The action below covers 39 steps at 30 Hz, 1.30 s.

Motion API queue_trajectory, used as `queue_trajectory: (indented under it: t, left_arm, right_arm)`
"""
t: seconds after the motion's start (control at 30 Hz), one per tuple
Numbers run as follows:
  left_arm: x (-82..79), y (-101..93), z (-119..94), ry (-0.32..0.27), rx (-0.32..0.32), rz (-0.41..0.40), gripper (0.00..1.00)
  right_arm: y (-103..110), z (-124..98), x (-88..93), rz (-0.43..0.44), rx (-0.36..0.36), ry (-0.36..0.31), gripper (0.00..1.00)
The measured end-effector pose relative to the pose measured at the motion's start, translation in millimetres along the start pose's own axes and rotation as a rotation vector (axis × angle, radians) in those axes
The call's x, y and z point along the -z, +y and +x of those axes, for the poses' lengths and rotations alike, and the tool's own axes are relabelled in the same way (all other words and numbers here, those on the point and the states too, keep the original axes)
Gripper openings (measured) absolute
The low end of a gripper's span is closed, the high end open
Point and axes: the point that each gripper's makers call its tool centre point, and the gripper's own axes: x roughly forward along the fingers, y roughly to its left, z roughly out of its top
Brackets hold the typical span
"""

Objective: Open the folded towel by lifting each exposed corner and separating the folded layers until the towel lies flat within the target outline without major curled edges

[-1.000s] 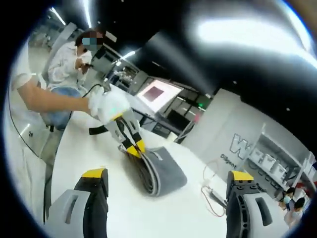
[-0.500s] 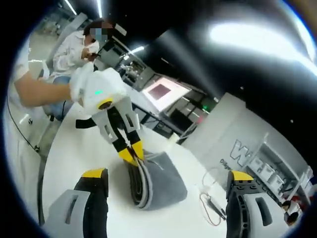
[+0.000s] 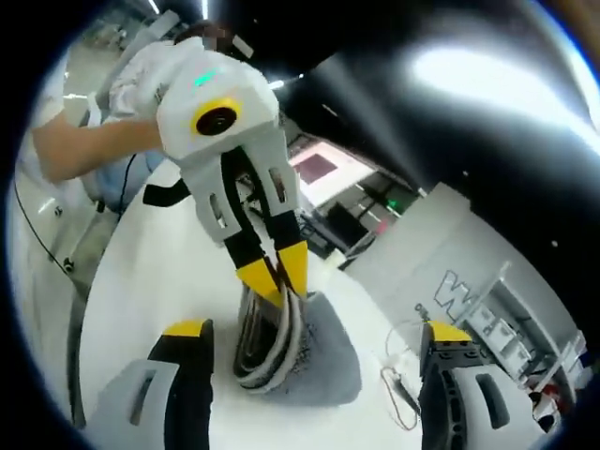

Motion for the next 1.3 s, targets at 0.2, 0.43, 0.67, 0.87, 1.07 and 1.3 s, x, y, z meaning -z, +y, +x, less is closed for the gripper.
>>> queue_trajectory:
  t: [0.2,0.43,0.67,0.87,1.07,1.3]
  left_arm:
    - [-9.7,-8.4,2.8,0.021,0.043,0.027,0.04]
    - [-31.1,-9.3,1.4,-0.018,0.040,0.080,0.04]
    - [-37.8,-4.6,-1.2,-0.053,0.019,0.100,0.05]
    - [-35.7,-2.8,-1.2,-0.046,0.004,0.154,0.05]
    - [-34.2,2.6,0.3,-0.060,-0.023,0.163,0.06]
    - [-33.5,3.5,1.6,-0.048,-0.030,0.171,0.05]
  right_arm:
    - [12.6,8.5,5.3,-0.036,-0.016,0.021,0.84]
    - [-2.6,7.3,14.7,-0.128,0.069,0.074,0.67]
    - [-6.2,5.2,6.0,-0.198,0.068,0.027,0.53]
    - [-2.6,3.0,4.5,-0.217,0.054,0.027,0.43]
    - [-4.3,-0.5,4.1,-0.221,0.045,0.023,0.36]
    - [-1.3,-1.7,-8.8,-0.023,-0.002,-0.068,0.40]
